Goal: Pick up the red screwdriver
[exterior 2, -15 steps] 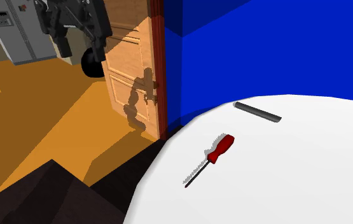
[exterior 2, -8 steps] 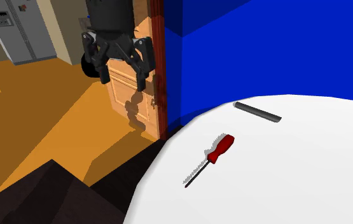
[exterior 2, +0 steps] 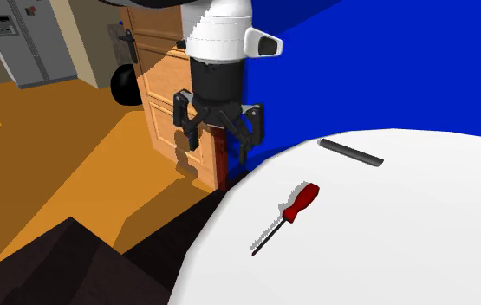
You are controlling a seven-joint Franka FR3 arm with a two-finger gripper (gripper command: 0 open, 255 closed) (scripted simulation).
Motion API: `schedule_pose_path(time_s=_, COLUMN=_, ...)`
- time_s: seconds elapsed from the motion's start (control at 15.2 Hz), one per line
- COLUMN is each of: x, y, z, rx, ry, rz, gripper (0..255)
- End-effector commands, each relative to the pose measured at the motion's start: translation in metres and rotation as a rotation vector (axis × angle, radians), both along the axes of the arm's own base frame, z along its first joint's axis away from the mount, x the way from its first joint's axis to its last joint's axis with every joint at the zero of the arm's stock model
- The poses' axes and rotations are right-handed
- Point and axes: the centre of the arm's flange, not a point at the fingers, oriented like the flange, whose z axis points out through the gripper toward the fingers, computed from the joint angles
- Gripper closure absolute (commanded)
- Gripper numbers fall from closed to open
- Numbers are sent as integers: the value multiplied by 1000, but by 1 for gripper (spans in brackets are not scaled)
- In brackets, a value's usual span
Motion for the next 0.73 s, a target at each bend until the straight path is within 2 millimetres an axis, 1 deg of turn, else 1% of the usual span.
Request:
schedule_pose_path(time_s=0.0, x=10, y=-19, z=-18, rx=8, ry=-5, rz=6, gripper=0)
schedule_pose_path(time_s=0.66, x=60, y=-107, z=-109, rx=57, ry=-23, rz=34, gripper=0)
